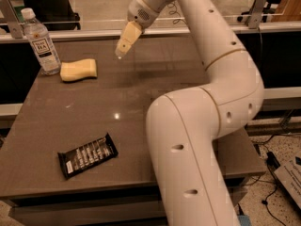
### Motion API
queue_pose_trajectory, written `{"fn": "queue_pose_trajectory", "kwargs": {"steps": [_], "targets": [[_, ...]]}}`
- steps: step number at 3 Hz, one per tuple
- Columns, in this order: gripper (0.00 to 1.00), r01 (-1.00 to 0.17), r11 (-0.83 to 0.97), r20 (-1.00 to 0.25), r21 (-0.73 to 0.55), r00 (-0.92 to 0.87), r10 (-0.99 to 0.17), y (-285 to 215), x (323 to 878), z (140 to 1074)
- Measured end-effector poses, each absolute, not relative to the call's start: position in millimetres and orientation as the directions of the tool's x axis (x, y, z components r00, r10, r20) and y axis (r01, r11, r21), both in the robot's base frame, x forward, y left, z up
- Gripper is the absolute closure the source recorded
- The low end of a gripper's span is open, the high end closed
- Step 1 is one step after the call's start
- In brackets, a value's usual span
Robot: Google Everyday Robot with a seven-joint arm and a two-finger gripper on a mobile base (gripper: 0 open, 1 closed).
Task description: Move sponge near blue plastic bottle
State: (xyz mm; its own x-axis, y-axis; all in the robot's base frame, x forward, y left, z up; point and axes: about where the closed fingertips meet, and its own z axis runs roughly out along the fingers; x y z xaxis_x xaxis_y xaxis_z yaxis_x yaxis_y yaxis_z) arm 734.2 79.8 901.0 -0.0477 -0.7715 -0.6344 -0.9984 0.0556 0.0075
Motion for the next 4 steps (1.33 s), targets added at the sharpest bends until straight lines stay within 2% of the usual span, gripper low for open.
{"fn": "queue_pose_trajectory", "kwargs": {"steps": [2, 3, 4], "targets": [[0.0, -0.961, 0.276, -0.714, 0.031, -0.215, -0.666, 4.4, 728.6, 952.7], [0.0, -0.94, 0.328, -0.754, 0.093, -0.282, -0.593, -25.6, 713.8, 949.3], [0.0, -0.934, 0.33, -0.738, 0.135, -0.317, -0.595, -26.5, 708.4, 927.3]]}}
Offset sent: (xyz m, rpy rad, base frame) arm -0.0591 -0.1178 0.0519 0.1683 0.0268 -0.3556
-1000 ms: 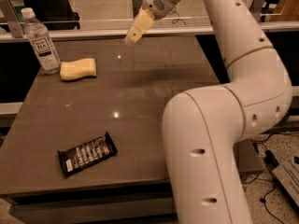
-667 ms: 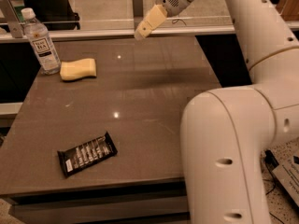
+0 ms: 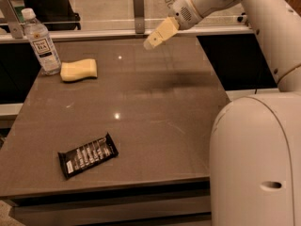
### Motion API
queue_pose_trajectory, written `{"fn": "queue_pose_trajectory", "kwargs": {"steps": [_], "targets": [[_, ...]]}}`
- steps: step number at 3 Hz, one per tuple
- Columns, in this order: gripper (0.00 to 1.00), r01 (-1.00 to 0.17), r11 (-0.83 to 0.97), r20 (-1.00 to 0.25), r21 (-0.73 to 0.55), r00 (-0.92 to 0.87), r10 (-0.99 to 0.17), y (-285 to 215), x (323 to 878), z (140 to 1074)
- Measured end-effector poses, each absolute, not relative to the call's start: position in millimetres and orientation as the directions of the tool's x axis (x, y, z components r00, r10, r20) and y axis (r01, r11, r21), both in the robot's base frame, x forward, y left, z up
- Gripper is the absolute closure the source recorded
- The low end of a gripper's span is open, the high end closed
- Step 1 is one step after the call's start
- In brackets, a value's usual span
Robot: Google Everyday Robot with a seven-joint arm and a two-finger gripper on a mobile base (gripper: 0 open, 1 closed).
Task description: Move sponge near blue plastic bottle
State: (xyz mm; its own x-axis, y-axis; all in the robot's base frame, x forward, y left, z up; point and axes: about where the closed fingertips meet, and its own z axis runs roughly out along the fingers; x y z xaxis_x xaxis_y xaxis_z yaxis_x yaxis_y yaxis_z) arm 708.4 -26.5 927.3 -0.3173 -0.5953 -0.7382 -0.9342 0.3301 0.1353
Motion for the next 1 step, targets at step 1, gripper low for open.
{"fn": "queue_pose_trajectory", "kwargs": {"steps": [1], "targets": [[0.0, -0.935, 0.33, -0.739, 0.134, -0.316, -0.595, -26.0, 708.8, 927.9]]}}
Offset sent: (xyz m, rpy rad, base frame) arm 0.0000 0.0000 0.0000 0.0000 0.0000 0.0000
